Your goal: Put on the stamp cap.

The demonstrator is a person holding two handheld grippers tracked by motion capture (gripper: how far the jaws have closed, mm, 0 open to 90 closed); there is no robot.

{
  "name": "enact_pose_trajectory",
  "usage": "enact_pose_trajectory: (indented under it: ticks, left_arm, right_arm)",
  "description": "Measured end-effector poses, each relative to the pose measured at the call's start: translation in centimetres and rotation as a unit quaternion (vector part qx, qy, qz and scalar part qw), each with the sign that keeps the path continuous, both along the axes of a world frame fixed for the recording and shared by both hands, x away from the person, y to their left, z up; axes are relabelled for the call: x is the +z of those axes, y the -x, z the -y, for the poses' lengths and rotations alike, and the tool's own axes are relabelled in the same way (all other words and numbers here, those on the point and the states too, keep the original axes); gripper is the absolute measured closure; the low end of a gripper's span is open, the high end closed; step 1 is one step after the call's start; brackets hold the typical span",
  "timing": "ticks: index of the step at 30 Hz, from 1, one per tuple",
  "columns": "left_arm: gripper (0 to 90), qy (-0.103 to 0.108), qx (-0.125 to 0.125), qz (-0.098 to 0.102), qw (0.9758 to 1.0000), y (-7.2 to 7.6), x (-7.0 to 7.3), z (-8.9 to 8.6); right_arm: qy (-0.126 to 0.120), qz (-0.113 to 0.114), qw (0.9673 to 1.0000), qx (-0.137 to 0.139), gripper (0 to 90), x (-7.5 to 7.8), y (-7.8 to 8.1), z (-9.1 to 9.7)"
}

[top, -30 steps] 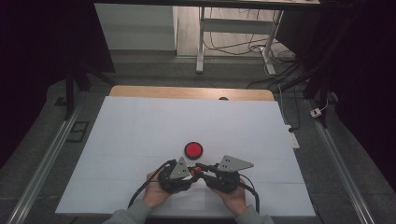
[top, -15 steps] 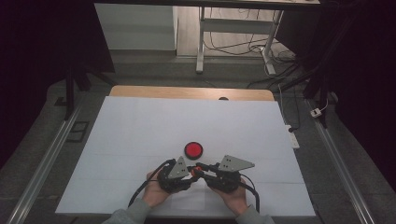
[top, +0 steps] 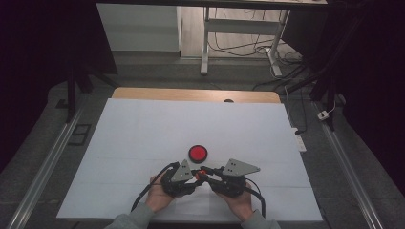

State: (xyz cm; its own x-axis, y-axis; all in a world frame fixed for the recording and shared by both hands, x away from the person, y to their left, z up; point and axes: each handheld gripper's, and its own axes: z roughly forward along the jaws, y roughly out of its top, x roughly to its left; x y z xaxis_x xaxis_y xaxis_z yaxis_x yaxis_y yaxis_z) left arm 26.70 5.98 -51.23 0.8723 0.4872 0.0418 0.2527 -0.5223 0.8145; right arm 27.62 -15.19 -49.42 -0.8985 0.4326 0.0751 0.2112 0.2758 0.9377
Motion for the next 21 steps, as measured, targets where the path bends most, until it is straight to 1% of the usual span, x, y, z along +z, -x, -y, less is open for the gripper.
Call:
enact_pose_trajectory:
  ticks: [6,13,17,21]
  left_arm:
    - [63.9,0.007,0.003,-0.004,1.0000,-0.08,0.00,-0.01]
    - [62.0,0.008,0.008,-0.010,0.9999,-0.20,-0.14,0.05]
    - [60.1,0.009,0.010,-0.009,0.9999,-0.19,-0.23,0.07]
    - [55.2,0.007,0.011,-0.015,0.9998,-0.26,-0.36,0.16]
  right_arm:
    - [0.000,0.005,1.0000,-0.002,72.4,0.11,0.01,0.02]
    - [0.003,0.004,1.0000,-0.003,72.4,0.08,-0.04,-0.01]
    - [0.003,0.004,1.0000,-0.004,72.3,0.06,-0.06,0.00]
    - [0.001,0.004,1.0000,-0.006,72.4,0.10,-0.06,0.04]
